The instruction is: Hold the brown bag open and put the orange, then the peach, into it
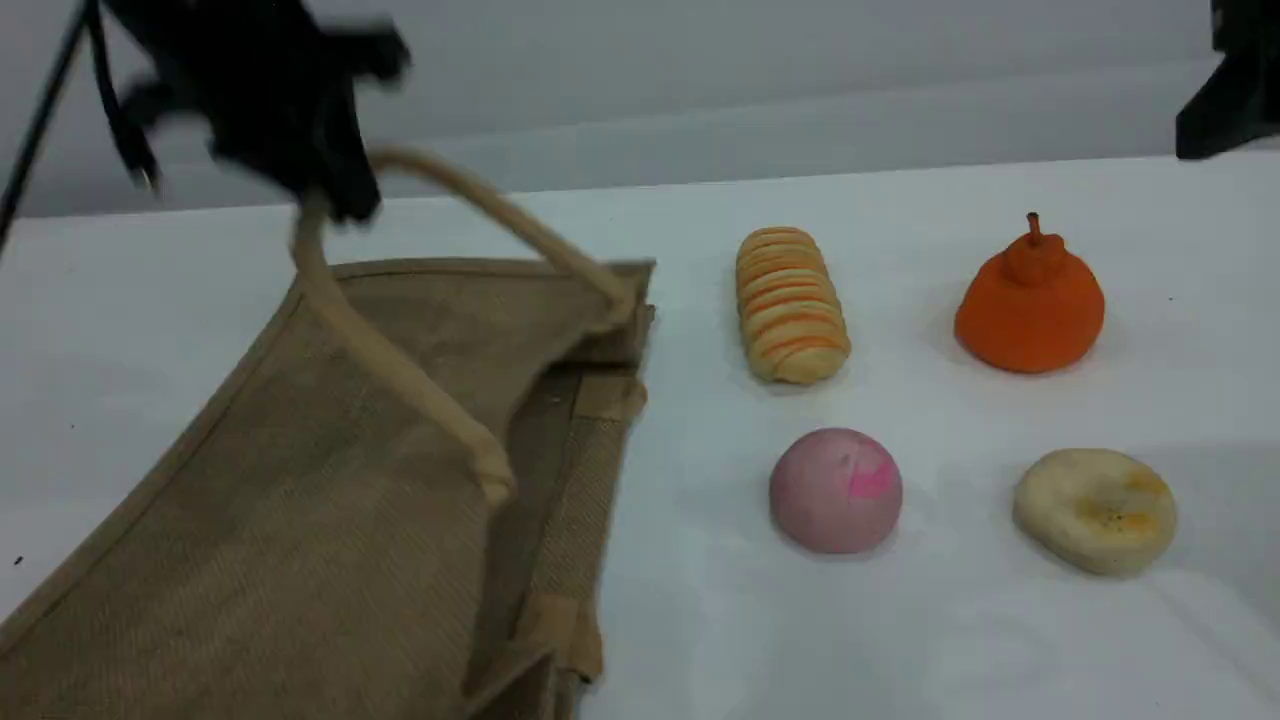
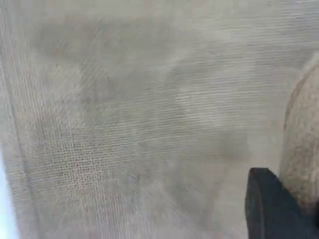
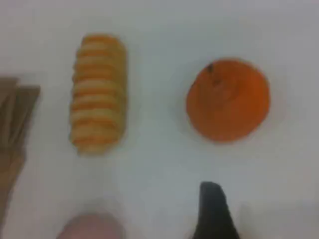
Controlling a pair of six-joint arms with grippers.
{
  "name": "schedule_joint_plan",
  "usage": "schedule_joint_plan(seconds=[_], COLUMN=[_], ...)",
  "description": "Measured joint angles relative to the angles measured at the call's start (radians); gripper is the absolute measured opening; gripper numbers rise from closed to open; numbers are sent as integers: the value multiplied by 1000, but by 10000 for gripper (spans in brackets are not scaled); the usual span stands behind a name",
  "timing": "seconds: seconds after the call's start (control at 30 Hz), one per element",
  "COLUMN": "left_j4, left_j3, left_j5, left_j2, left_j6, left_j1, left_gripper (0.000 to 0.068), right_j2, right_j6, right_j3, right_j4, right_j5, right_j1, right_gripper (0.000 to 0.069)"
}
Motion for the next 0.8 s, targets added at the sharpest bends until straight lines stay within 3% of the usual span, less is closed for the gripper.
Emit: schedule_joint_plan(seconds=[0.17,0.27,0.53,0.63,0.8], left_j4=[-10,-11,-43,-90,-114], left_j3=[-147,-225,-278,-278,-277], left_j5=[221,298,308,308,305], left_j2=[-94,-135,-219,-240,-240], left_j6=[103,151,283,340,343], left_j1=[0,0,0,0,0], left_gripper=[71,71,71,71,71], right_j2=[0,0,68,120,224], right_j6=[2,-16,-41,-41,-40], right_j3=[0,0,0,0,0], right_j4=[5,4,3,3,-1], right_j5=[-48,-66,-189,-259,-386], right_j1=[0,12,71,71,71], right_gripper=[400,393,388,388,388])
